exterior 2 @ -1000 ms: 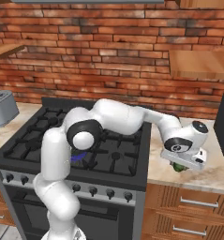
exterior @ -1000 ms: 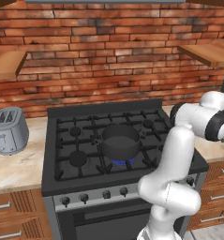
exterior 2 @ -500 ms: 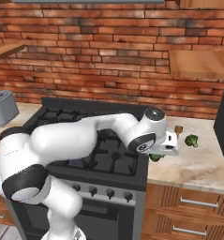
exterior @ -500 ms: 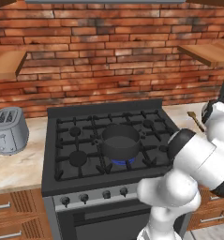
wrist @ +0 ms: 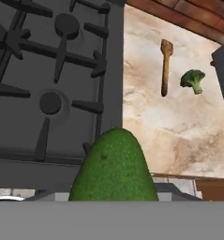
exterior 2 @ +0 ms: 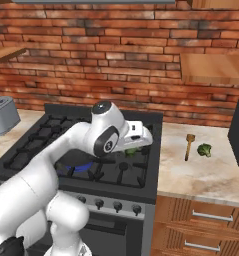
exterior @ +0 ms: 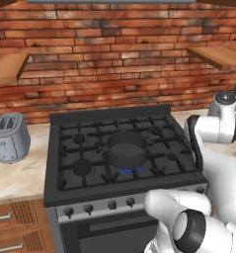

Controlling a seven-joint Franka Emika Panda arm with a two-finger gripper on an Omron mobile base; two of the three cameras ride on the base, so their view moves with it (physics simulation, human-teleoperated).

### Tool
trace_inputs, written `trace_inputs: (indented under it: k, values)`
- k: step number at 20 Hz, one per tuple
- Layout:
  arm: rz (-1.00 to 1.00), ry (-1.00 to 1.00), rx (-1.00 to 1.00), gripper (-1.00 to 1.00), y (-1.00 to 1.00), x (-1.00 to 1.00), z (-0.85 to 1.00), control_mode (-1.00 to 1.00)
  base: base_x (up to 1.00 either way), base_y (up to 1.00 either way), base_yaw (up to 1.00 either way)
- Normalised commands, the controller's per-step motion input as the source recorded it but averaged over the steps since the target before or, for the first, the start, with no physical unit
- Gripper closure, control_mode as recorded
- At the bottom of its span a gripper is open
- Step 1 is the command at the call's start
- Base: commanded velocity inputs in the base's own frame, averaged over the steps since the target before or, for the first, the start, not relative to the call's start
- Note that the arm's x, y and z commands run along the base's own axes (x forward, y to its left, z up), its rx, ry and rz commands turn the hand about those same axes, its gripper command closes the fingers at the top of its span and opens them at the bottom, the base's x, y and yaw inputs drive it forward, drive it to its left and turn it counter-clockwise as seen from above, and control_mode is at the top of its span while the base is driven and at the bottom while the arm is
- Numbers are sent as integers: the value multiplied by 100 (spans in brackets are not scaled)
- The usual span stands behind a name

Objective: Put the avocado and broccoli in the pot. Retrieve the spatula and lightly stir the vegetables in the pot.

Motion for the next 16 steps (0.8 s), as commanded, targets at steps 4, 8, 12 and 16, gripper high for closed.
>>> trace_inputs:
  k: [4, 8, 12, 16]
  values:
    - [0, -7, 4, 100, 96, 0, 18, -100, 0, 0, 0]
    - [-1, -9, 29, 100, 62, 3, 0, -100, 0, 0, 0]
    - [-2, 2, 39, 100, 63, 20, 23, -100, 0, 0, 0]
    - [0, 41, 14, 100, 14, -1, 100, -100, 0, 0, 0]
